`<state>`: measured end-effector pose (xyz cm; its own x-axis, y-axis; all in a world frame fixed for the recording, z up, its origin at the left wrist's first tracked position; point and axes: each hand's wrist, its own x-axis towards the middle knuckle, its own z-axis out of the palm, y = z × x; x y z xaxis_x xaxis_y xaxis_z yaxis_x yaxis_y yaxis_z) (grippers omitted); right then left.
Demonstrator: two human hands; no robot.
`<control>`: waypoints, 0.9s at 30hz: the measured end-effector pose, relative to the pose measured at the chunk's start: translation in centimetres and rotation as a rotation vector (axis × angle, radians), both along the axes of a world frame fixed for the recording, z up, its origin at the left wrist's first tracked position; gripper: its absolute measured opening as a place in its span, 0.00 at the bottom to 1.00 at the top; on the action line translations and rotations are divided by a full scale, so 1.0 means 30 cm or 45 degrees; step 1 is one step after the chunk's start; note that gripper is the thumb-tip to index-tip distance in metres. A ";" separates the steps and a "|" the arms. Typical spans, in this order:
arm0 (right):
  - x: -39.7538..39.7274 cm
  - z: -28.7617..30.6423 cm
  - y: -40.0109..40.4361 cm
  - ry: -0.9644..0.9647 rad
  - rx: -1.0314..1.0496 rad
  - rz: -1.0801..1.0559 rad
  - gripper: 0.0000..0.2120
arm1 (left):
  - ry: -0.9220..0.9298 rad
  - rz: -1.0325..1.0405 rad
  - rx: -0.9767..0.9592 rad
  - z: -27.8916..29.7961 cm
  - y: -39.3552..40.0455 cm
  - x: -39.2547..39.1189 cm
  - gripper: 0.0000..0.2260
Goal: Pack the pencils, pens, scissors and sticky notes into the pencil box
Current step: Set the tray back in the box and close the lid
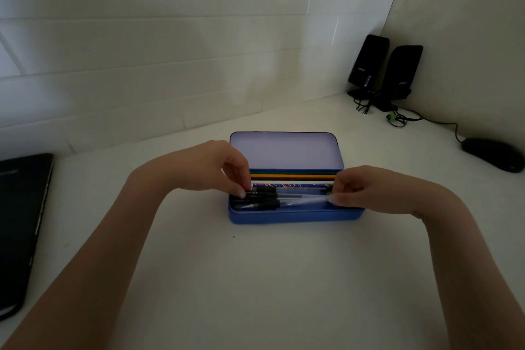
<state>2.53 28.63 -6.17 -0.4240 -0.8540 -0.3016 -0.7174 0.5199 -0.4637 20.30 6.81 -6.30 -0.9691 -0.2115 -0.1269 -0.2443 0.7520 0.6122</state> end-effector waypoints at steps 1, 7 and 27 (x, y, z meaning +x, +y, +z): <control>-0.001 -0.001 0.000 0.005 0.005 0.000 0.11 | -0.004 -0.001 0.001 0.000 0.000 0.000 0.05; 0.004 -0.003 -0.006 -0.018 0.020 -0.019 0.09 | -0.065 -0.021 0.004 -0.001 -0.004 0.000 0.08; 0.007 -0.021 -0.023 0.087 0.040 -0.029 0.12 | -0.068 -0.058 0.035 -0.003 -0.013 0.004 0.08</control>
<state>2.73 27.96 -6.79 -0.4640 -0.8344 -0.2976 -0.7346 0.5501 -0.3971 20.41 6.43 -6.40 -0.9694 -0.1629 -0.1838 -0.2429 0.7460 0.6201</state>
